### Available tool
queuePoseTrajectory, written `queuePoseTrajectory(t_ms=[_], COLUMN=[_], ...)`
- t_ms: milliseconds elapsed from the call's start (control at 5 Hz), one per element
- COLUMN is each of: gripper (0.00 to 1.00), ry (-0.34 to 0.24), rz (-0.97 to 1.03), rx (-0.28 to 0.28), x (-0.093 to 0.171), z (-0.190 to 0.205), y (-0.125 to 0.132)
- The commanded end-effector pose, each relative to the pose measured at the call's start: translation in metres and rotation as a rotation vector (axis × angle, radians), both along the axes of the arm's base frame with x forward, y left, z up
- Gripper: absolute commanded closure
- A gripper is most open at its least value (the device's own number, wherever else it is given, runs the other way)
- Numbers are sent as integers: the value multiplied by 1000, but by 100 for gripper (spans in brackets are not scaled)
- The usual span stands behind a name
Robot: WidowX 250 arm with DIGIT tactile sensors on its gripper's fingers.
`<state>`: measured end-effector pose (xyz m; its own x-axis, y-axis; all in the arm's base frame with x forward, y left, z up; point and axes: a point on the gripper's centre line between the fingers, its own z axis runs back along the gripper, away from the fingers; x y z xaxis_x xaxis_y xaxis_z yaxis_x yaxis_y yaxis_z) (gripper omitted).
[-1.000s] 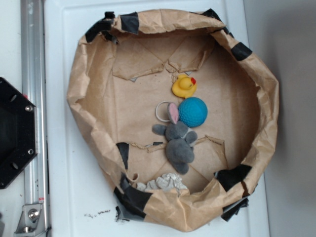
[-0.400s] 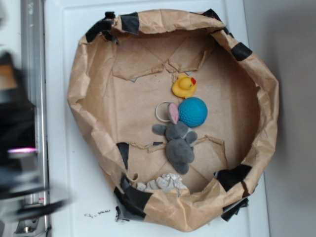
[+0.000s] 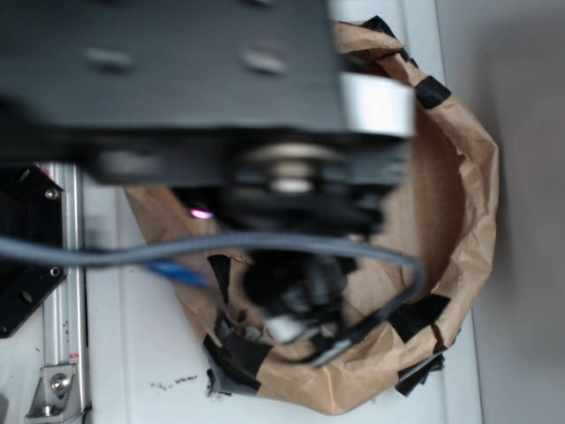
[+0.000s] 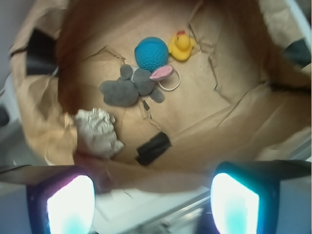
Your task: Grab the white paper.
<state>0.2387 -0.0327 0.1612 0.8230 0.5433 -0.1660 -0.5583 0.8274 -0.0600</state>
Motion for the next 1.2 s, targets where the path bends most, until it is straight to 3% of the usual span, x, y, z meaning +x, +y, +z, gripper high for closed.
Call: queuePoseTrajectory(t_ms=[0,200,400,600,800,1000], gripper=[0,0,0,0,0,100], ry=[76,129,235,299,244,165], rz=[244,300,325,302,252,248], rx=[-135,-158,-257,-279,-260,-298], x=[34,33,15,-3,-9,-7], z=[-46,-66,-85,-95,-115,-125], y=[5,1,-24,-56,-74,-77])
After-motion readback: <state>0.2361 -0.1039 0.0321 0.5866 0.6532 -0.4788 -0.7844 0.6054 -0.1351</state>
